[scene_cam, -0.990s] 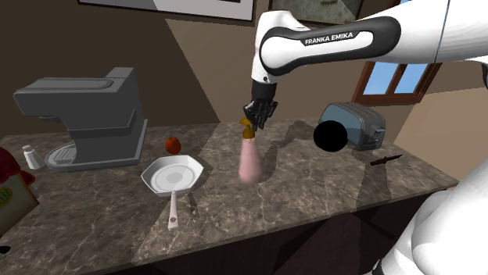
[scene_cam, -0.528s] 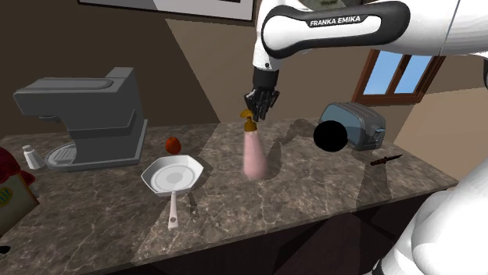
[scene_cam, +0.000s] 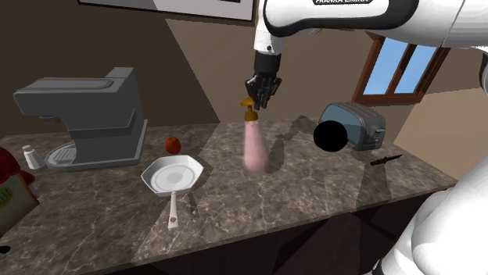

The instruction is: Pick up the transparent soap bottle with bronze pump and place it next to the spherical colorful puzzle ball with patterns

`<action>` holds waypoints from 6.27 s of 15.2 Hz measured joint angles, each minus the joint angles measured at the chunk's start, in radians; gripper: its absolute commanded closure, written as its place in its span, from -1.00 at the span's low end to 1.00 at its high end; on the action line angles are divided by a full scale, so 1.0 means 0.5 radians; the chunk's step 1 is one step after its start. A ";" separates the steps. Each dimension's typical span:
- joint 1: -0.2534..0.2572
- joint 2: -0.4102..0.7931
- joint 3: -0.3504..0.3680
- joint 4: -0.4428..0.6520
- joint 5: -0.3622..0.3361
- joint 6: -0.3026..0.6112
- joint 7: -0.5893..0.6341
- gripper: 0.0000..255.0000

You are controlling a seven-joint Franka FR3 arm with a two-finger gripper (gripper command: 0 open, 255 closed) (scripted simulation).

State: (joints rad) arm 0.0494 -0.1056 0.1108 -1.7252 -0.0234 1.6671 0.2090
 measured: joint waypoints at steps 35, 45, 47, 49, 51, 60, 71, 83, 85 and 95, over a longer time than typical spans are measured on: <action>-0.373 0.118 -0.424 0.650 0.009 -0.514 -0.803 1.00; -0.631 0.364 -0.683 0.949 0.085 -0.568 -1.303 1.00; -0.702 0.449 -0.737 1.051 0.118 -0.589 -1.415 1.00; -0.778 0.568 -0.782 1.205 0.163 -0.630 -1.518 1.00; -0.836 0.645 -0.810 1.308 0.196 -0.660 -1.591 1.00; -0.805 0.496 -0.805 0.853 0.148 -0.350 -1.595 1.00; -0.778 0.372 -0.793 0.391 0.109 -0.006 -1.574 1.00; -0.768 0.327 -0.786 0.011 0.097 0.330 -1.567 1.00; -0.769 0.335 -0.787 -0.036 0.099 0.384 -1.571 1.00; -0.773 0.366 -0.788 -0.270 0.112 0.649 -1.586 1.00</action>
State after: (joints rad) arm -0.3370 0.0774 -0.2833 -1.8605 0.0325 1.9915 -0.5842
